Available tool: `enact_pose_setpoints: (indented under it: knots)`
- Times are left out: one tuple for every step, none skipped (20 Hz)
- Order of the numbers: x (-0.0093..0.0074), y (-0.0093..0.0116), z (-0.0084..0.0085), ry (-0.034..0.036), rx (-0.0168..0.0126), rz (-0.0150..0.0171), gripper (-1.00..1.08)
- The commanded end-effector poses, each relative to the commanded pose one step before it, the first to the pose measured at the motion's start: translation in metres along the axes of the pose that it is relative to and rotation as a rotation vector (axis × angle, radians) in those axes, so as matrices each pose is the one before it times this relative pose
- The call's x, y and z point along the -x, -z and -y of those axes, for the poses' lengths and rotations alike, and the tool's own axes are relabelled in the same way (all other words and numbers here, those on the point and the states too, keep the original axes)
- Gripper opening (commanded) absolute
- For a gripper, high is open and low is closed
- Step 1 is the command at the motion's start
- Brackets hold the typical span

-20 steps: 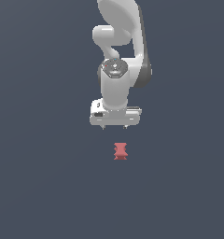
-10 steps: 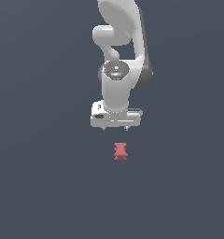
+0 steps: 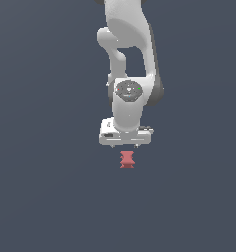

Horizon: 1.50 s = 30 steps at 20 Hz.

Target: Pick up the object and move it to a goal position.

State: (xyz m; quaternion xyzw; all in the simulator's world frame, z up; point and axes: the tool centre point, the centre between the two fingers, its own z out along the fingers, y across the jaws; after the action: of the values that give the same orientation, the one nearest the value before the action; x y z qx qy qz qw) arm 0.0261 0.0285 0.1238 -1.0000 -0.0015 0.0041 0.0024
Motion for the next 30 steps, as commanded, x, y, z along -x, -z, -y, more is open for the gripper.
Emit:
enact_pose_setpoints:
  knots:
    - [-0.00943, -0.01065, 0.00466, -0.00234, 0.00204, -0.00272, 1.0]
    - [-0.00306, -0.00365, 0.00159, -0.00084, 0.00055, -0.00095, 1.0]
    - [-0.00273, -0.00346, 0.00155, -0.00061, 0.00036, -0.00067, 1.0]
    - [-0.00237, -0.00291, 0.00121, -0.00087, 0.00049, -0.00095, 1.0]
    - [-0.00207, -0.0027, 0.00117, -0.00063, 0.00032, -0.00067, 1.0]
    - [-0.00177, -0.0023, 0.00097, -0.00064, 0.0003, -0.00068, 1.0]
    - [-0.00151, -0.00232, 0.00116, 0.0, 0.0, 0.0, 1.0]
    - [-0.00118, -0.00138, 0.00046, -0.00079, 0.00034, -0.00083, 1.0]
    - [-0.00094, -0.00149, 0.00075, 0.0, 0.0, 0.0, 1.0]
    - [-0.00063, -0.00063, 0.00012, -0.00066, 0.00026, -0.00067, 1.0]
    - [-0.0004, -0.00064, 0.00032, 0.0, 0.0, 0.0, 1.0]
    - [-0.00013, -0.00021, 0.00011, 0.0, 0.0, 0.0, 1.0]
    - [0.00111, 0.0006, -0.00031, 0.00058, -0.00012, 0.00125, 1.0]
    - [0.0, -0.00038, 0.0, 0.0, 0.0, 0.0, 1.0]
    - [0.0, -0.00114, 0.00001, 0.0, 0.0, 0.0, 1.0]
    - [0.0, -0.00189, 0.00002, 0.0, 0.0, 0.0, 1.0]
    - [0.0, -0.00264, 0.00003, 0.0, 0.0, 0.0, 1.0]
    - [0.00001, -0.00339, 0.00004, 0.0, 0.0, 0.0, 1.0]
    - [0.00003, -0.00412, 0.00005, 0.0, 0.0, 0.0, 1.0]
    - [0.00009, -0.00443, -0.00013, -0.00029, 0.00008, -0.00062, 1.0]
    - [0.00008, -0.00555, 0.00006, 0.0, 0.0, 0.0, 1.0]
    - [0.0001, -0.00608, 0.00006, 0.0, 0.0, 0.0, 1.0]
    - [0.00009, -0.00551, 0.00006, 0.0, 0.0, 0.0, 1.0]
    - [0.00004, -0.0047, 0.00005, 0.0, 0.0, 0.0, 1.0]
    - [0.0, -0.00349, -0.00013, -0.00028, 0.00008, -0.00063, 1.0]
    - [-0.0001, -0.0031, 0.00005, 0.0, 0.0, 0.0, 1.0]
    - [-0.00019, -0.00229, 0.00004, 0.0, 0.0, 0.0, 1.0]
    - [-0.00029, -0.00149, 0.00004, 0.0, 0.0, 0.0, 1.0]
    - [-0.00038, -0.00068, 0.00004, 0.0, 0.0, 0.0, 1.0]
    - [-0.00041, 0.00002, 0.00003, 0.0, 0.0, 0.0, 1.0]
